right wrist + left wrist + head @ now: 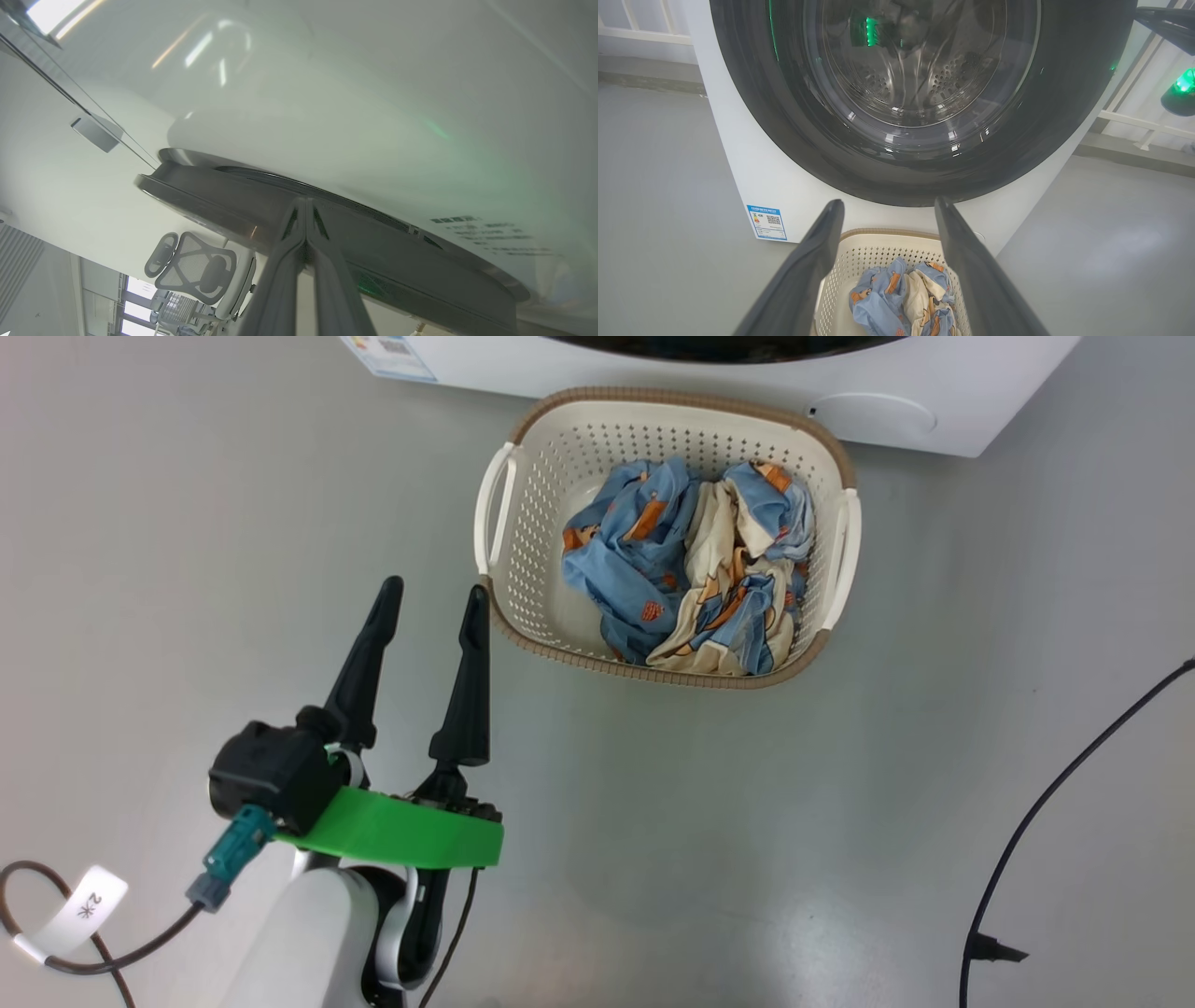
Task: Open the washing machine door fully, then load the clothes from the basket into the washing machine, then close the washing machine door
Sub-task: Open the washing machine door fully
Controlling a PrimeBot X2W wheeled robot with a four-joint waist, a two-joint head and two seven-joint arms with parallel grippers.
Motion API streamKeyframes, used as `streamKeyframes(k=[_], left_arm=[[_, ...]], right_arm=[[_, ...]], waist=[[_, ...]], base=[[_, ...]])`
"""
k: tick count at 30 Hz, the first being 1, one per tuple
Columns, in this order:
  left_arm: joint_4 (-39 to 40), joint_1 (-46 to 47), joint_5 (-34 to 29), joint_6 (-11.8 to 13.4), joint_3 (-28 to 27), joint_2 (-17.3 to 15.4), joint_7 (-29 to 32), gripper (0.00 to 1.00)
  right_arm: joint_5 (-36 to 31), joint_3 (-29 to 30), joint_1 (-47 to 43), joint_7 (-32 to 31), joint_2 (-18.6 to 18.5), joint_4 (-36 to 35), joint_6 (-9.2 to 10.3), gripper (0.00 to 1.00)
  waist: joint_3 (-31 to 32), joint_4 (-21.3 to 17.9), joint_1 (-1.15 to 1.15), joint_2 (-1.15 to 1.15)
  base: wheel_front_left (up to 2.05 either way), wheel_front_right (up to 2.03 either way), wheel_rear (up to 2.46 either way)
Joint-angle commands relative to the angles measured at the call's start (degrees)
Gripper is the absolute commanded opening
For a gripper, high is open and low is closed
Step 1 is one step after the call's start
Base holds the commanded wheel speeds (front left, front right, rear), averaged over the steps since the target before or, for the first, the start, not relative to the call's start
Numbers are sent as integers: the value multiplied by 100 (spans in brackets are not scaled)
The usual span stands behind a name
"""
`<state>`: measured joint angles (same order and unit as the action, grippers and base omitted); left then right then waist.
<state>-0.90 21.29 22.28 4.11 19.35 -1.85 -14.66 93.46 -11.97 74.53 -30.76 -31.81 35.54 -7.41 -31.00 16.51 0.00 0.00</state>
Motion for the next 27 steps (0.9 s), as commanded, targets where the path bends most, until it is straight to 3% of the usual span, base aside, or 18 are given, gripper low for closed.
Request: streamKeyframes(k=[1, 17, 27], left_arm=[[184, 58, 41, 48, -154, -103, -34, 100], [309, 130, 275, 170, -35, -103, -34, 100], [222, 19, 253, 145, -103, -103, -34, 100]], right_arm=[[-46, -52, 109, -50, 61, -117, -8, 0], [-387, -248, 517, -44, 146, 124, -8, 0], [-545, -545, 228, -187, 269, 313, -8, 0]], waist=[[-64, 48, 0, 0], [-246, 230, 0, 0], [58, 204, 0, 0]], base=[[0, 0, 0], [0, 0, 0], [0, 0, 0]])
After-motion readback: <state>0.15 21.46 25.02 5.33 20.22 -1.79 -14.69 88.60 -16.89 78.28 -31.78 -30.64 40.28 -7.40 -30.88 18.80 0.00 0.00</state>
